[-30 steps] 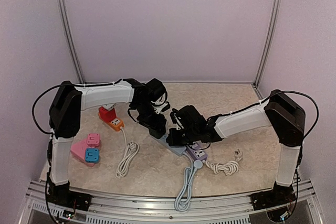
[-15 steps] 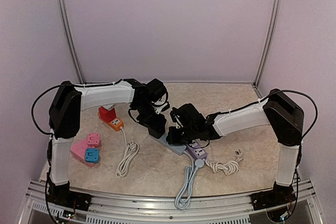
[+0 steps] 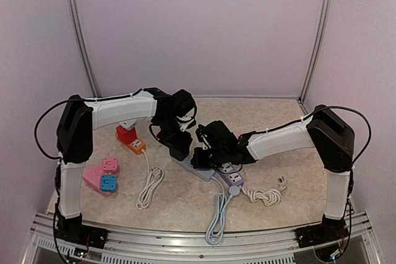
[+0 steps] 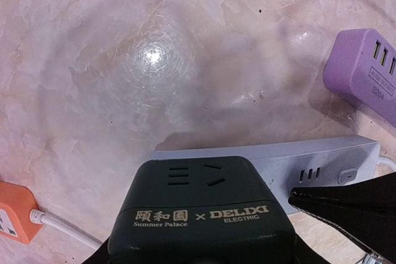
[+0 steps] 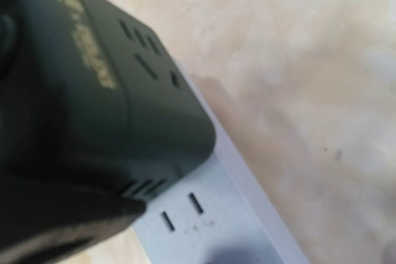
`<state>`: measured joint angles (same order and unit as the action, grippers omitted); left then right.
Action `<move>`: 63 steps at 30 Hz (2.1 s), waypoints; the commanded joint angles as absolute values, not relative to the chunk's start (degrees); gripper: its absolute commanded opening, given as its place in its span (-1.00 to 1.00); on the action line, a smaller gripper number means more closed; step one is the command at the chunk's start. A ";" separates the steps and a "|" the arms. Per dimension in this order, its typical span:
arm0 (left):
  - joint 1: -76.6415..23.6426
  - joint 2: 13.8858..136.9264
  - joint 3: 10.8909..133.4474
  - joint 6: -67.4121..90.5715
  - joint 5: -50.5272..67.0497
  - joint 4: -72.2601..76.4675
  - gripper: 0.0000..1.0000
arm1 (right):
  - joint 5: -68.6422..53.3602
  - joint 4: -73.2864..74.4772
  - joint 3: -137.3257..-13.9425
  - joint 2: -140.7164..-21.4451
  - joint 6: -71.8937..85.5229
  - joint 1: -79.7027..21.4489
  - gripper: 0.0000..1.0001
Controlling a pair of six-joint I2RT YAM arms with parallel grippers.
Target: Pull the plug off the socket
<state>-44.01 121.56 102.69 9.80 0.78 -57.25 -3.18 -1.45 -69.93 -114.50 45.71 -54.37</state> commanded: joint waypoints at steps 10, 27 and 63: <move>-45.03 114.24 108.41 13.31 3.90 -55.14 -0.57 | 5.46 14.50 -71.66 -122.44 46.03 -56.54 -1.00; -46.10 110.83 101.28 20.32 5.86 -47.98 -0.57 | 11.25 18.80 -70.70 -123.14 47.80 -58.03 -1.00; -43.25 110.76 97.63 25.53 4.62 -46.52 -0.62 | 11.05 19.35 -72.36 -124.05 47.76 -58.88 -1.00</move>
<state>-47.22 115.15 101.27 22.20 -3.57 -52.97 13.76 6.57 -77.43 -119.28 48.90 -58.85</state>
